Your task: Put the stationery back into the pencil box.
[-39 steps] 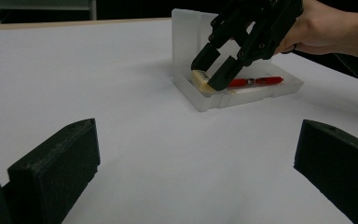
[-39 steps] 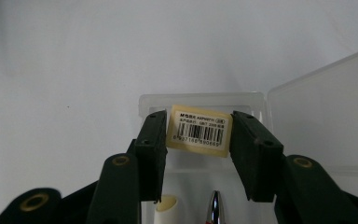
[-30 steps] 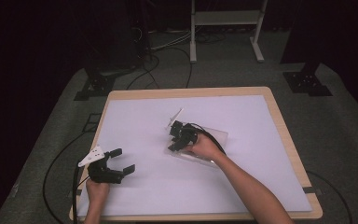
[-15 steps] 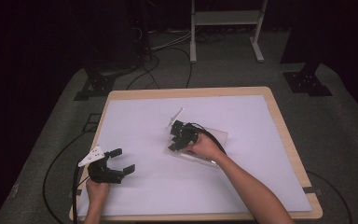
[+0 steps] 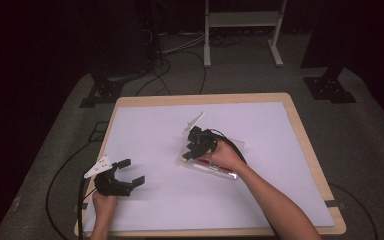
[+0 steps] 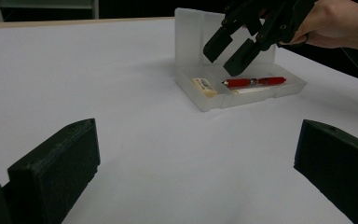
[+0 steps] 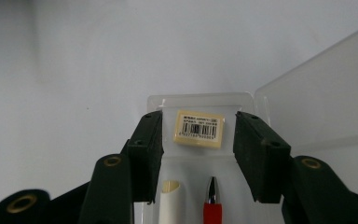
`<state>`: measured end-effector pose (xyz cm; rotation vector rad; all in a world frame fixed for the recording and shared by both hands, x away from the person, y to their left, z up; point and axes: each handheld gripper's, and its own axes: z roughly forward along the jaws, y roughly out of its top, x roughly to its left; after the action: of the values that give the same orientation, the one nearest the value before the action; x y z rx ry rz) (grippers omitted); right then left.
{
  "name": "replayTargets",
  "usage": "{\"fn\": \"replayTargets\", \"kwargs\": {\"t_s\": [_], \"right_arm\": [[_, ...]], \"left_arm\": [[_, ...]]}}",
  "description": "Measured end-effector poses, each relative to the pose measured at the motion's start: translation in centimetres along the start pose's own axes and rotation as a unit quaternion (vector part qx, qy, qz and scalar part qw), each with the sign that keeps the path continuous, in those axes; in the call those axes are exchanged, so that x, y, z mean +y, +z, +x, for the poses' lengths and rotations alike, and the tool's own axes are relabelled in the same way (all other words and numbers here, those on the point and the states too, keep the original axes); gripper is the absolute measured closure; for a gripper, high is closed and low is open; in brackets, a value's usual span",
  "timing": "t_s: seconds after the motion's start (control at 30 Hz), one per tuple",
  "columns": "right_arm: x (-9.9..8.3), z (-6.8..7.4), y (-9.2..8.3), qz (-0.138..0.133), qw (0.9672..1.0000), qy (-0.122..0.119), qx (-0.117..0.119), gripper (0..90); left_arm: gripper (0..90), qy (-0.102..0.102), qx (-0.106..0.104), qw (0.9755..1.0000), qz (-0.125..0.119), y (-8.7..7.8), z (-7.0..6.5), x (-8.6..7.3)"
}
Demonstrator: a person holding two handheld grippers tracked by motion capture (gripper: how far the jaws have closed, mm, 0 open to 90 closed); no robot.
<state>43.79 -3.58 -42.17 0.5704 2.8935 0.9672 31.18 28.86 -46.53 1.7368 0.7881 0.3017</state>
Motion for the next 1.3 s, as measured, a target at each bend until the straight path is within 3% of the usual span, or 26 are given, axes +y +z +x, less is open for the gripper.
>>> {"fn": "replayTargets", "kwargs": {"t_s": [0.67, 1.3], "right_arm": [[-2.8, 0.8, -4.9, -0.037, 0.9993, 0.002, -0.001, 45.9], [-4.5, 0.7, -7.1, -0.041, 0.9991, 0.011, 0.001, 42.0]], "left_arm": [[0.0, 0.007, -0.002, 1.0, 0.005, 0.0, -0.2, -0.1], [0.0, 0.007, -0.001, 1.0, 0.005, 0.0, -0.2, -0.1]]}}
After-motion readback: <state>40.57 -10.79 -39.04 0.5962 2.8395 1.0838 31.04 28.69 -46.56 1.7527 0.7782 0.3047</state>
